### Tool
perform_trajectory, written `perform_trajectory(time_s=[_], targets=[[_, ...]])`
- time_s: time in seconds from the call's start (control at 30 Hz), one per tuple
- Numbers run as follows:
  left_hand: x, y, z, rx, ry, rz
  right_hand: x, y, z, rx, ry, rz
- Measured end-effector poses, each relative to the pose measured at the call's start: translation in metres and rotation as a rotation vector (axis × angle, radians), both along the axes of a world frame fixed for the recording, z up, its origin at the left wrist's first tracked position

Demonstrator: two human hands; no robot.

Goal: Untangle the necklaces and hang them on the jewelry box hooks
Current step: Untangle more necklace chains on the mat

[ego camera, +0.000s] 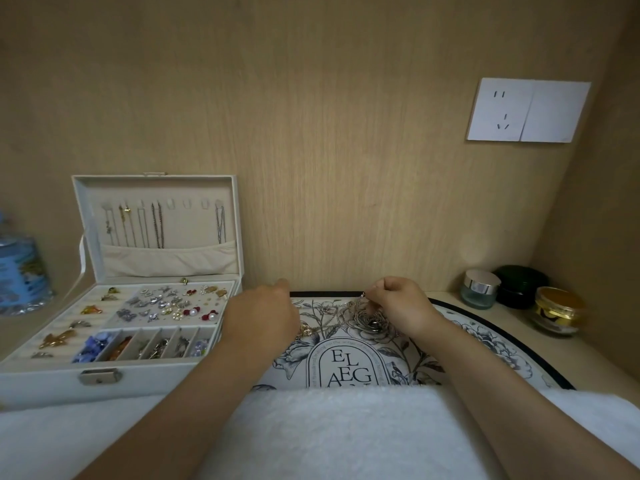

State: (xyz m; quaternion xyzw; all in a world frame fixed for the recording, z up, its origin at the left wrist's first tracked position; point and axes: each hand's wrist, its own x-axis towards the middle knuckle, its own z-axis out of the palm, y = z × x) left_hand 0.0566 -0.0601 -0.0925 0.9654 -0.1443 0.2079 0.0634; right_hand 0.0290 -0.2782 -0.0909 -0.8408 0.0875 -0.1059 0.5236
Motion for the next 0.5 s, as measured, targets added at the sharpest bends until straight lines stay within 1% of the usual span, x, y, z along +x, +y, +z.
perform_trajectory(time_s=[0.07,0.13,0.17,0.27,0.3,0.37,0.5], targets=[[-0.001,0.002,-0.004,0.071,0.108,-0.009,-0.002,0.003,0.002,0.01,-0.001,0.046],[0.0,0.0,-0.012,0.089,0.136,-0.063,-0.004,0.007,0.005,0.03,-0.02,0.095],[0.001,-0.002,-0.015,0.005,0.151,-0.119,-0.005,0.009,0.006,0.051,-0.028,0.125],[-0.003,-0.014,-0.014,-0.491,0.313,-0.348,-0.007,0.014,0.012,0.126,-0.048,0.204],[-0.006,-0.018,-0.013,-0.61,0.368,-0.408,-0.007,0.015,0.014,0.154,-0.053,0.227],[-0.008,-0.023,-0.012,-0.733,0.427,-0.447,-0.008,0.017,0.017,0.218,-0.046,0.266],[-0.01,-0.02,-0.008,-0.893,0.456,-0.405,-0.009,0.019,0.021,0.284,-0.029,0.286]])
